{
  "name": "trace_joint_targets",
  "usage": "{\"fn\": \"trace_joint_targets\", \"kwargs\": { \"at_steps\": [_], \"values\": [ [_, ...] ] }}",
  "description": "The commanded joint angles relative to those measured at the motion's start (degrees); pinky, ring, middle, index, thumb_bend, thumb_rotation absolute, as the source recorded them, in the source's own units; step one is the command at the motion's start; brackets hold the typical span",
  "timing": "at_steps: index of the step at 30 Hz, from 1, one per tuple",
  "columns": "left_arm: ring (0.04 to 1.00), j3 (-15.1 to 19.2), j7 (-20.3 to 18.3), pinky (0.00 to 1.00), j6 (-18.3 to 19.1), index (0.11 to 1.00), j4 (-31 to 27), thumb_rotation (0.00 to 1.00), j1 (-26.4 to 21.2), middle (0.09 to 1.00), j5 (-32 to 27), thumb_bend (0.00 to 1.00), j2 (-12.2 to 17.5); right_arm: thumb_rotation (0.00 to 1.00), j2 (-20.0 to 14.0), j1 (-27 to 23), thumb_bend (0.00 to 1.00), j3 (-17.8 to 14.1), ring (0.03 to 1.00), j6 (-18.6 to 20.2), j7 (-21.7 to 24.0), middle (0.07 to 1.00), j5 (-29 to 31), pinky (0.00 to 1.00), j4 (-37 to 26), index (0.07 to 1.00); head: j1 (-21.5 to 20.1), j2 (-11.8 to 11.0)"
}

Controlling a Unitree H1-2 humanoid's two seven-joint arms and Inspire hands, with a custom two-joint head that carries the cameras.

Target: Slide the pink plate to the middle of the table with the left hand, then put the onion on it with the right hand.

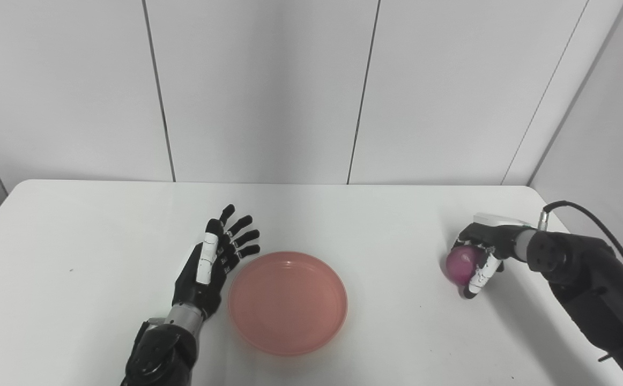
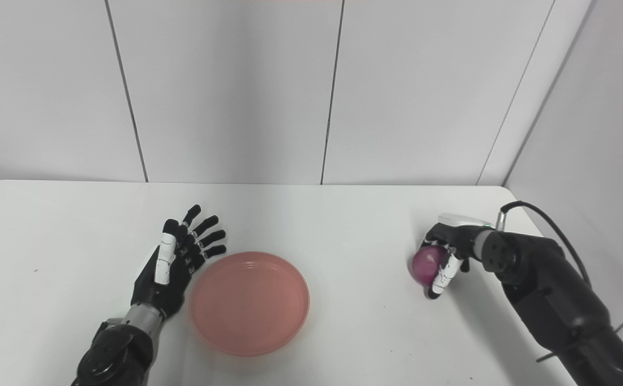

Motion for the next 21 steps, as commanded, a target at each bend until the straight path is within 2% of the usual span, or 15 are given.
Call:
{"fn": "trace_joint_targets", "kwargs": {
  "at_steps": [1,5,10,17,20,21],
  "values": [
    [0.819,-0.18,0.89,0.74,3.78,0.968,2.28,0.92,1.45,0.892,0.26,0.97,-0.04,0.00,-1.32,-2.86,0.57,-0.71,0.466,0.40,0.67,0.490,0.55,0.37,-2.75,0.663,0.09,0.06],
    [0.813,-0.15,1.03,0.74,3.60,0.963,2.35,0.92,1.43,0.887,0.34,0.97,-0.10,0.00,-1.33,-3.58,0.57,-1.69,0.400,-0.36,0.86,0.487,2.04,0.30,-5.03,0.646,0.09,0.05],
    [0.813,-0.09,1.18,0.74,3.50,0.962,2.65,0.92,1.38,0.888,0.39,0.97,-0.14,0.00,-1.35,-4.78,0.57,-2.21,0.431,2.29,2.22,0.489,2.58,0.33,-9.12,0.637,0.07,0.06],
    [0.821,0.02,0.88,0.75,3.17,0.968,3.03,0.92,1.40,0.894,0.07,0.96,-0.25,0.00,-0.88,-6.87,0.57,-1.96,0.415,2.42,3.46,0.485,2.18,0.31,-13.66,0.635,0.12,0.09],
    [0.821,0.00,0.93,0.75,3.01,0.968,3.25,0.92,1.36,0.892,0.17,0.96,-0.30,0.00,-0.12,-7.92,0.57,-1.52,0.494,1.82,3.60,0.488,1.68,0.37,-15.53,0.628,0.25,0.05],
    [0.820,0.00,0.94,0.75,3.00,0.968,3.33,0.92,1.33,0.892,0.18,0.97,-0.32,0.00,0.13,-8.15,0.57,-1.46,0.480,1.79,3.57,0.488,1.58,0.37,-15.95,0.623,0.25,0.05]
  ]
}}
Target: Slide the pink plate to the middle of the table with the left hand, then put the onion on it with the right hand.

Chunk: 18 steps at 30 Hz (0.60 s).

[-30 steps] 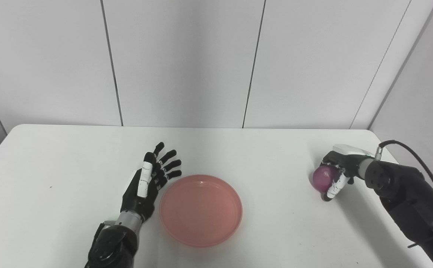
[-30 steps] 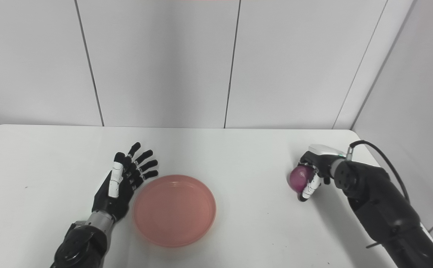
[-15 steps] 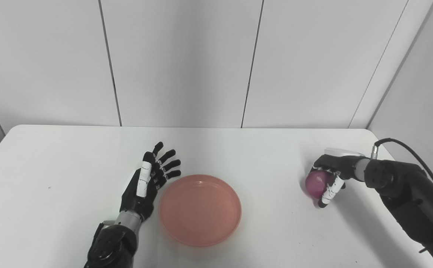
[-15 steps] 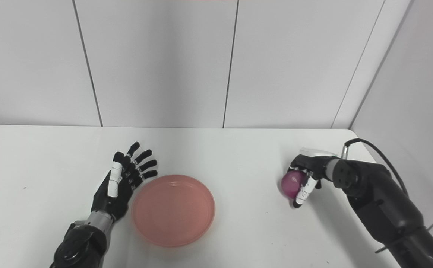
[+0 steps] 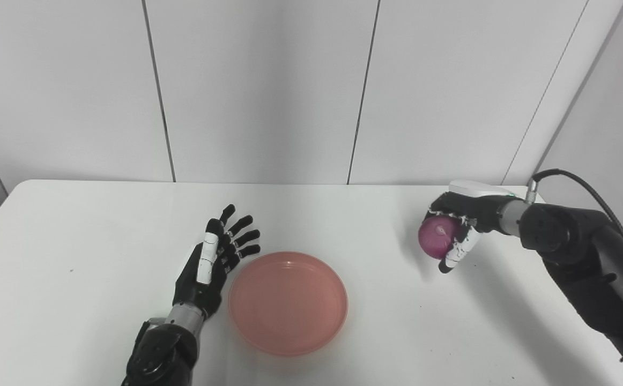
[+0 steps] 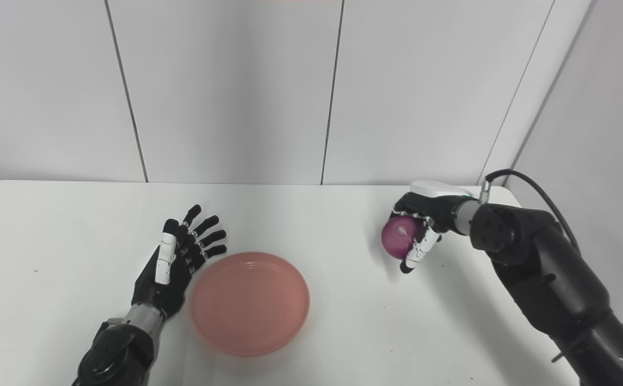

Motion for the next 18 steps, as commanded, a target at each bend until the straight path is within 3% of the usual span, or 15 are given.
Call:
{"fn": "trace_joint_targets", "kwargs": {
  "at_steps": [1,10,18],
  "values": [
    [0.820,-0.08,0.90,0.75,3.04,0.968,3.15,0.92,1.45,0.892,0.16,0.97,-0.26,0.00,0.00,-4.15,0.57,-0.74,0.475,0.09,-0.63,0.488,-0.60,0.36,-2.53,0.622,0.18,-0.02],
    [0.822,-0.25,1.11,0.74,2.53,0.973,3.53,0.92,1.53,0.891,0.37,0.95,-0.86,0.00,3.97,-7.43,0.57,0.44,0.523,-3.05,-0.88,0.489,0.56,0.45,-5.01,0.612,1.25,-0.21],
    [0.821,-0.31,1.42,0.74,1.35,0.979,4.34,0.94,1.39,0.891,0.61,0.93,-1.40,0.00,8.31,-11.40,0.57,2.19,0.500,-4.03,-1.23,0.487,0.02,0.42,-5.75,0.607,2.74,-0.57]
  ]
}}
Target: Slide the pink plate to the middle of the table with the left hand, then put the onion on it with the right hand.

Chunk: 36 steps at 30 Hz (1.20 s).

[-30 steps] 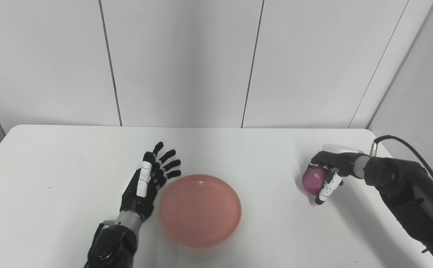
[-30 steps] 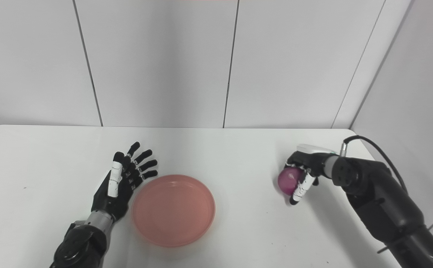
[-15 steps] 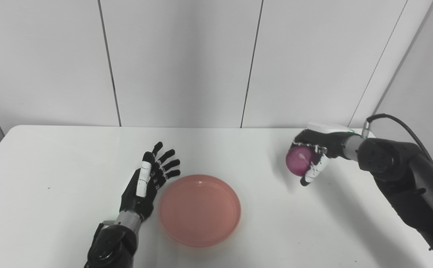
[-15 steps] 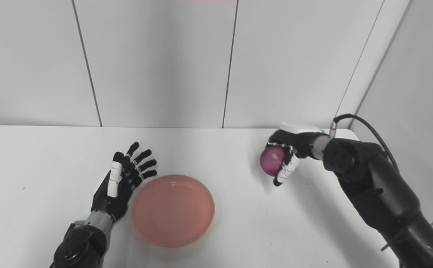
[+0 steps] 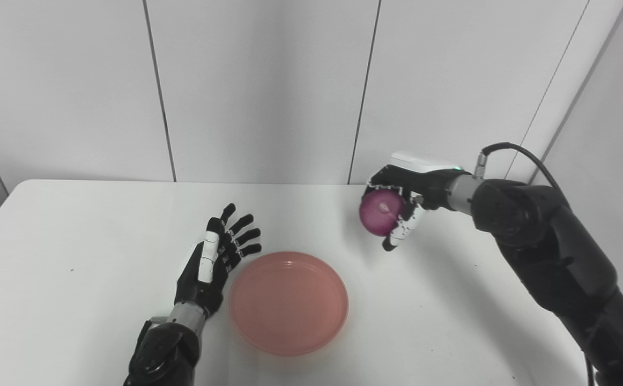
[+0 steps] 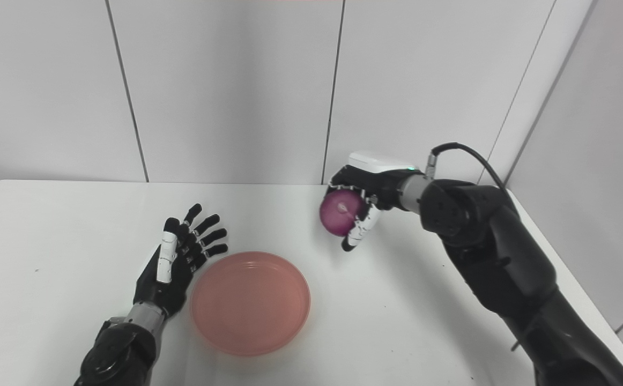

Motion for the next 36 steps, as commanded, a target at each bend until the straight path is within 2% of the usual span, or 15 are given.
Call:
{"fn": "trace_joint_targets", "kwargs": {
  "at_steps": [1,7,13,17,22,26,33,36],
  "values": [
    [0.820,-0.30,1.22,0.73,1.65,0.978,3.71,0.93,1.74,0.890,0.62,0.93,-0.87,0.00,0.35,-4.80,0.57,-0.55,0.497,-2.43,-1.37,0.487,0.01,0.42,-1.61,0.606,0.37,-0.04],
    [0.813,-0.42,2.08,0.73,1.59,0.972,4.11,0.94,1.56,0.884,0.94,0.92,-1.45,0.00,3.91,-7.49,0.57,0.97,0.518,-4.04,-1.33,0.488,0.65,0.44,-1.48,0.597,1.25,-0.42],
    [0.812,-0.52,2.44,0.72,0.99,0.974,4.68,0.94,1.50,0.883,1.14,0.91,-1.98,0.00,8.30,-8.88,0.57,3.59,0.490,-2.28,-0.39,0.486,-1.27,0.41,-1.92,0.588,2.83,-0.56],
    [0.814,-0.74,2.68,0.72,0.96,0.975,4.38,0.94,1.67,0.884,1.45,0.91,-2.20,0.00,10.72,-8.77,0.57,5.34,0.479,-2.03,-0.06,0.487,-2.45,0.39,-2.12,0.607,3.40,-0.50],
    [0.812,-0.76,3.15,0.72,1.21,0.967,4.31,0.94,1.69,0.880,1.43,0.91,-2.47,0.00,13.15,-7.40,0.57,7.32,0.519,-2.77,0.28,0.489,-2.90,0.44,-1.38,0.618,3.79,-0.42],
    [0.810,-0.69,2.90,0.73,1.04,0.964,4.48,0.94,1.75,0.878,1.42,0.92,-2.55,0.00,14.12,-6.04,0.57,8.86,0.515,-3.52,0.12,0.489,-2.96,0.43,-0.61,0.618,3.81,-0.25],
    [0.812,-0.74,2.98,0.73,1.36,0.969,4.18,0.94,1.84,0.882,1.59,0.92,-2.55,0.00,15.37,-3.36,0.57,11.52,0.439,-4.09,-0.44,0.484,-4.58,0.36,1.63,0.610,3.86,-0.01],
    [0.811,-0.76,3.01,0.72,1.38,0.969,4.04,0.95,1.90,0.882,1.66,0.91,-2.48,0.00,15.38,-2.64,0.57,13.13,0.462,-5.46,-0.73,0.486,-5.92,0.40,2.94,0.614,3.69,0.00]
  ]
}}
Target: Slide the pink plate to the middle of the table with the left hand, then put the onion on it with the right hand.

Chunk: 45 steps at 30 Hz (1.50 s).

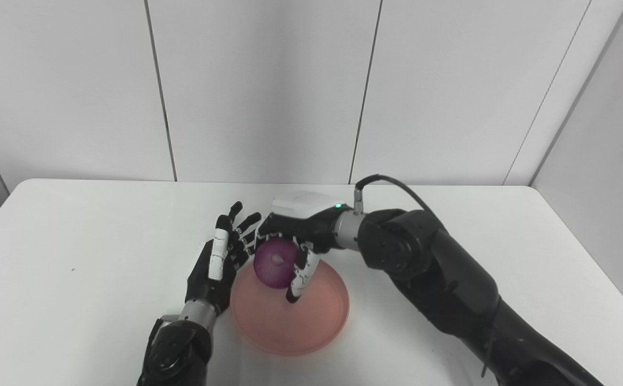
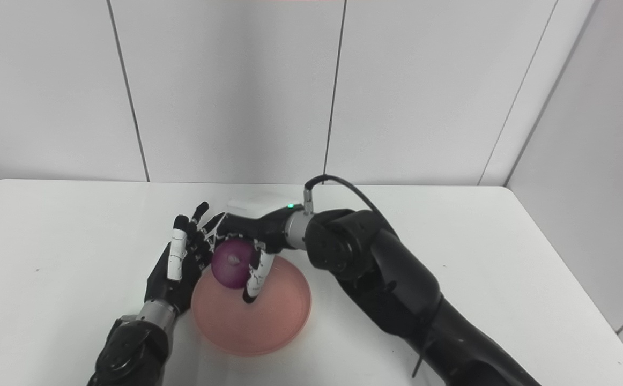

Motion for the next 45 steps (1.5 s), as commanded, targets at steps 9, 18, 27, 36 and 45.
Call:
{"fn": "trace_joint_targets", "kwargs": {
  "at_steps": [9,18,27,36,45],
  "values": [
    [0.809,-0.32,0.72,0.71,2.34,0.969,3.14,0.94,2.34,0.875,0.42,0.92,-0.36,0.00,0.51,-0.27,0.57,0.87,0.486,-3.94,-2.51,0.488,-2.52,0.41,2.03,0.630,-0.08,-0.03],
    [0.823,-0.74,0.11,0.72,2.11,0.972,3.43,0.96,2.12,0.891,0.61,0.92,-0.12,0.00,1.83,0.04,0.57,1.85,0.524,-4.03,-1.99,0.490,-3.54,0.46,3.03,0.628,0.01,0.12],
    [0.818,-0.81,0.05,0.72,1.62,0.980,4.14,0.97,1.78,0.896,0.62,0.92,-0.05,0.11,1.91,-0.15,0.79,0.86,0.529,-5.51,-2.30,0.581,-2.09,0.45,3.15,0.651,-0.06,-0.04],
    [0.812,-0.86,0.20,0.73,2.34,0.983,3.52,0.98,2.04,0.897,0.63,0.92,0.13,0.28,1.41,-0.26,0.99,1.03,0.734,-6.75,-1.47,0.768,-1.22,0.63,3.00,0.703,-0.25,0.07],
    [0.830,-0.62,0.10,0.74,2.49,0.988,3.59,0.98,2.07,0.910,0.27,0.92,0.13,0.35,0.43,-0.63,1.00,1.79,0.866,-7.09,-0.34,0.861,-2.79,0.79,1.49,0.768,-0.49,-0.03]
  ]
}}
